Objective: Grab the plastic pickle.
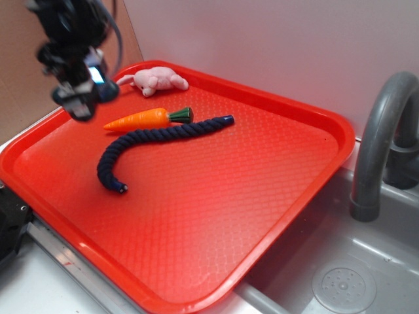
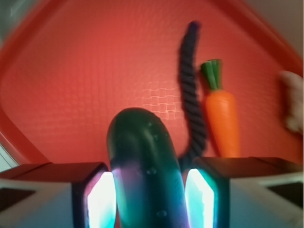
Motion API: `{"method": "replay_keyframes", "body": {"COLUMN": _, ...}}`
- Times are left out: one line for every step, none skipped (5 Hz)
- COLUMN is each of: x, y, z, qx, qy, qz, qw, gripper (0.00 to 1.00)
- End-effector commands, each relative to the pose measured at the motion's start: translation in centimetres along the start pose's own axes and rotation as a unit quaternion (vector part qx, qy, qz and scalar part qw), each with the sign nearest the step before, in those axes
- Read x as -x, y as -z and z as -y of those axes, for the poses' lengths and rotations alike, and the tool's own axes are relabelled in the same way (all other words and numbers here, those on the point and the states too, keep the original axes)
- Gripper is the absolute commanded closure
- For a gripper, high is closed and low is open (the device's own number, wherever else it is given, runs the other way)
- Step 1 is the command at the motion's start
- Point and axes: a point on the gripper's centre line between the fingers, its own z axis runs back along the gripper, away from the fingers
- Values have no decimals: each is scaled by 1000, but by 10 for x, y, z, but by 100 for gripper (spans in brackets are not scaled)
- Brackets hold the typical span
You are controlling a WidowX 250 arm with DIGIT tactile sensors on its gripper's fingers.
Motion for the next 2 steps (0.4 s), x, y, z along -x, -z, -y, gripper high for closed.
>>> {"method": "replay_keyframes", "body": {"x": 15, "y": -112, "z": 17, "qx": -21, "qy": -243, "qz": 45, "qw": 969, "gripper": 100}}
{"method": "replay_keyframes", "body": {"x": 9, "y": -134, "z": 15, "qx": 3, "qy": -264, "qz": 49, "qw": 963, "gripper": 100}}
